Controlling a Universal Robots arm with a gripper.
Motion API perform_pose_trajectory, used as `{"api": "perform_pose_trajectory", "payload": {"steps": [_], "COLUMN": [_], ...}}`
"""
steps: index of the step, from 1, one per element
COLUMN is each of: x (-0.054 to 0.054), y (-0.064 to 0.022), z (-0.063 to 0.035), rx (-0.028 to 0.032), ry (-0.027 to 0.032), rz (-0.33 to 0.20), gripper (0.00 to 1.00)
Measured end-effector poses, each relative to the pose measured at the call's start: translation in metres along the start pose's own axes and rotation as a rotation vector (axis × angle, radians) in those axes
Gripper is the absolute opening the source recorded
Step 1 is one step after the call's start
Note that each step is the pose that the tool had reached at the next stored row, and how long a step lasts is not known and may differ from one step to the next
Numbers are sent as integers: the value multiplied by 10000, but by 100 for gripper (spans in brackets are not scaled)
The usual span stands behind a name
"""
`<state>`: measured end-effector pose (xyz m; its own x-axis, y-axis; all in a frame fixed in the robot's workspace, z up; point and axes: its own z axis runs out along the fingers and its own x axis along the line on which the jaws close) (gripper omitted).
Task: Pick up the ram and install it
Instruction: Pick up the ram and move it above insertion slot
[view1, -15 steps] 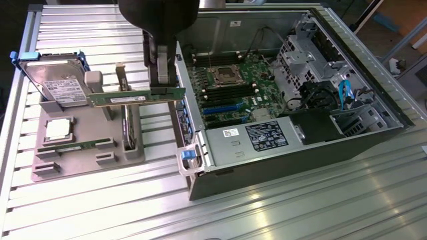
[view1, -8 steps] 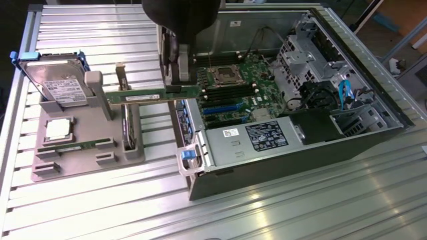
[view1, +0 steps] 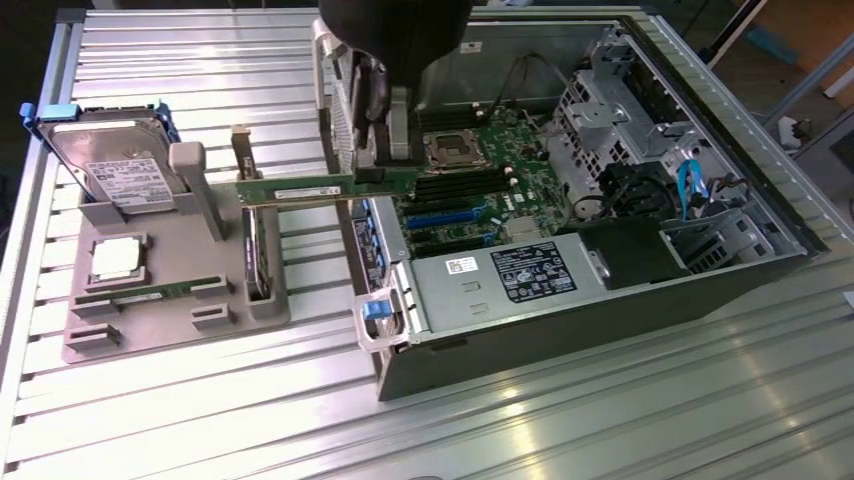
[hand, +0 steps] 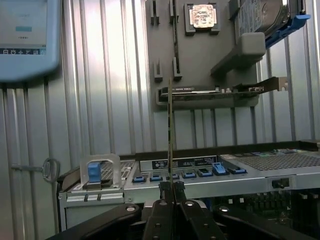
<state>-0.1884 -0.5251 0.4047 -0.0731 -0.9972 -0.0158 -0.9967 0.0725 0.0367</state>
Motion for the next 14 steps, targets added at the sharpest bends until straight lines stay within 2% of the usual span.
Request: {"api": "perform_pose_trajectory", "payload": {"steps": [3, 7, 14], "x": [-5, -18, -33], "y": [-62, -249, -444], "z": [-2, -9, -16], "rx": [-3, -11, -21], "ry": [0, 1, 2], "rz": [1, 1, 2], "gripper": [12, 12, 12]}}
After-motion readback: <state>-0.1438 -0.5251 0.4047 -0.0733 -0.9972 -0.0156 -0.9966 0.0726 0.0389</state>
